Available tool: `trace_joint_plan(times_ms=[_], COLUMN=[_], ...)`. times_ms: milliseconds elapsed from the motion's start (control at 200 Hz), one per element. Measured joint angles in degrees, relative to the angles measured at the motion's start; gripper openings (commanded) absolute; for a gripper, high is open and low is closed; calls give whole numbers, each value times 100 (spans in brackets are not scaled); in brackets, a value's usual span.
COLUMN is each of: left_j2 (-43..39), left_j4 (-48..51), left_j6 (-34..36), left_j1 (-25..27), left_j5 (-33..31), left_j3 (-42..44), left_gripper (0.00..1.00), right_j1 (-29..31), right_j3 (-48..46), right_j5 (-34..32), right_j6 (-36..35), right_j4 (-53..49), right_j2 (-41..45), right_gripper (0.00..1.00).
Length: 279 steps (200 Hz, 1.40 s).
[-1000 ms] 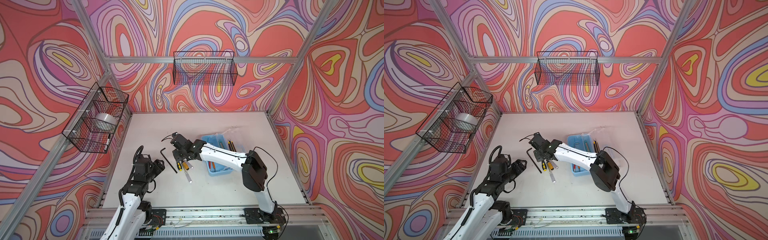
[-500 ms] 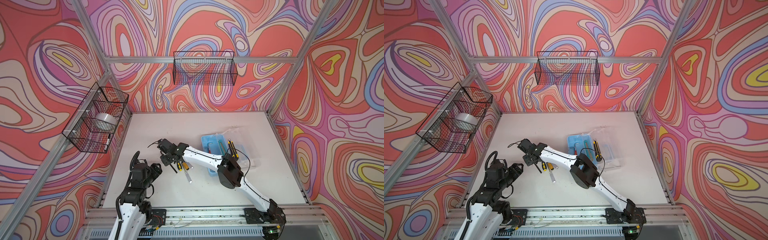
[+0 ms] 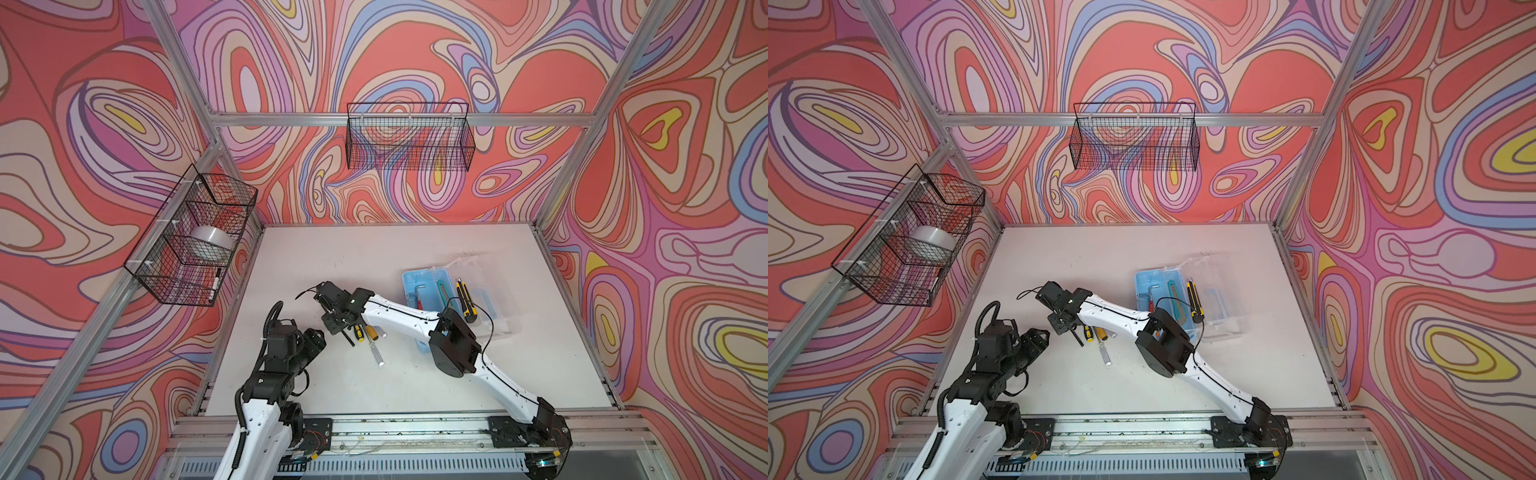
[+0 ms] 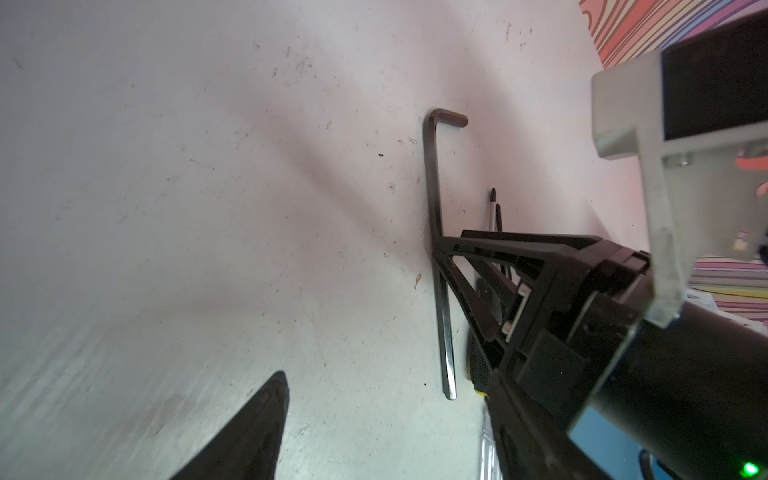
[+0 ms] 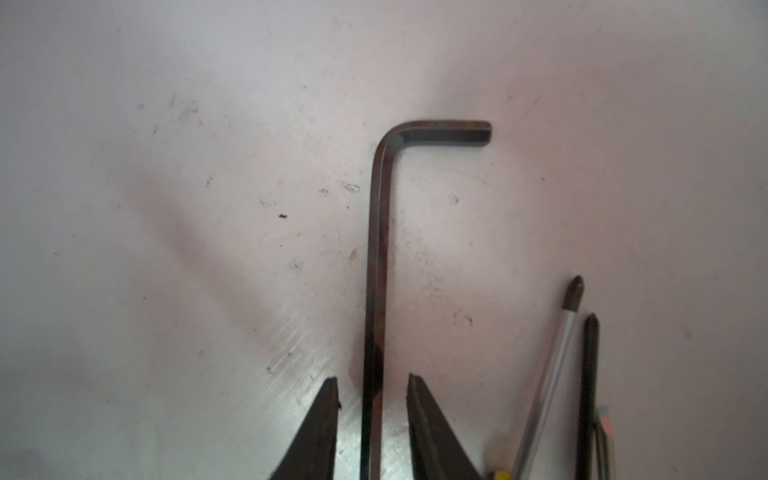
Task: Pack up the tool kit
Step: 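Lower the right gripper around the black hex key and close it, then lift the black hex key, carry it into the blue box, release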
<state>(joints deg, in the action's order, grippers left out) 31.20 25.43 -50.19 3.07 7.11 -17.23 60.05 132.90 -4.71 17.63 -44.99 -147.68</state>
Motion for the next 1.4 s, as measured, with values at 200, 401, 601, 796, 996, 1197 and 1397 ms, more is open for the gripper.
trace_joint_plan(times_ms=[200, 401, 601, 796, 996, 1197, 1397], left_j2=[2, 57, 175, 323, 535, 723, 905], left_j4=[-42, -101, -136, -273, -446, -616, -732], left_j6=[0, 2, 2, 2, 2, 2, 31], left_j1=[-9, -13, -13, -13, -13, -17, -17], left_j5=[35, 39, 48, 85, 136, 192, 214], left_j3=[0, 11, 17, 59, 63, 63, 61], left_gripper=[76, 76, 76, 76, 75, 75, 74], right_j1=[0, 0, 0, 0, 0, -15, -153], right_j3=[114, 140, 223, 229, 203, -57, -511], right_j5=[-20, -39, -39, -83, -129, -76, 326], right_j6=[-7, -7, -9, -7, 0, 48, 221], right_j4=[-48, -74, -92, -114, -107, 50, 271], right_j2=[-98, -175, -232, -236, -232, -96, 166], right_gripper=[24, 22, 21, 13, 10, 0, 0])
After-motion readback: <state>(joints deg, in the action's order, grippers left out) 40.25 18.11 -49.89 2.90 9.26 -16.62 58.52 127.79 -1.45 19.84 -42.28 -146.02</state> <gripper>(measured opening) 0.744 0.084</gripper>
